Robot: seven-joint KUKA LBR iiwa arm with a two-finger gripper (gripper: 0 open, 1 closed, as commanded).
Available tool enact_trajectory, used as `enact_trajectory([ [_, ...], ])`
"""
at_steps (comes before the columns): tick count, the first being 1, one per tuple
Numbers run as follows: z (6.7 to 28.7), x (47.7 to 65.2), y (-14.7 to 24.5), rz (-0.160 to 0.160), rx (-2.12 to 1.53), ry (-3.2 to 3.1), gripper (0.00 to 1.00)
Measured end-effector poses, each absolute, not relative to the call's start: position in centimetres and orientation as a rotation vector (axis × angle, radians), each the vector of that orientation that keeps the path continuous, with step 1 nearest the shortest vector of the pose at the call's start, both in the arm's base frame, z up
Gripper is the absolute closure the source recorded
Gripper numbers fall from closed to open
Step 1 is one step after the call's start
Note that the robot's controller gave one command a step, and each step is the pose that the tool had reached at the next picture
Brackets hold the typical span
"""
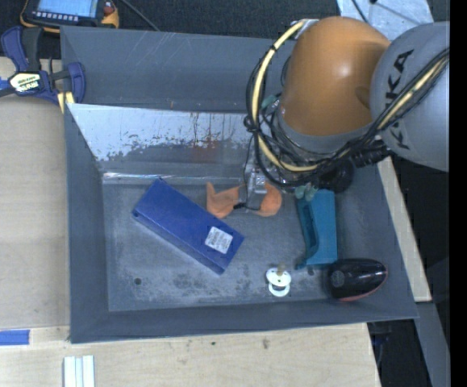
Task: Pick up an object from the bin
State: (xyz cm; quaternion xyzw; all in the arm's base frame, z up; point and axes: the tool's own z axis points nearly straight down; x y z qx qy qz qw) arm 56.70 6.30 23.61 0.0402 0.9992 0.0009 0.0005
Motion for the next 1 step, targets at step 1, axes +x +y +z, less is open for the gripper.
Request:
enact_trajectory([
  [1, 25.47, 56.1, 4.24, -0.002, 0.142, 3.13, 1.0],
])
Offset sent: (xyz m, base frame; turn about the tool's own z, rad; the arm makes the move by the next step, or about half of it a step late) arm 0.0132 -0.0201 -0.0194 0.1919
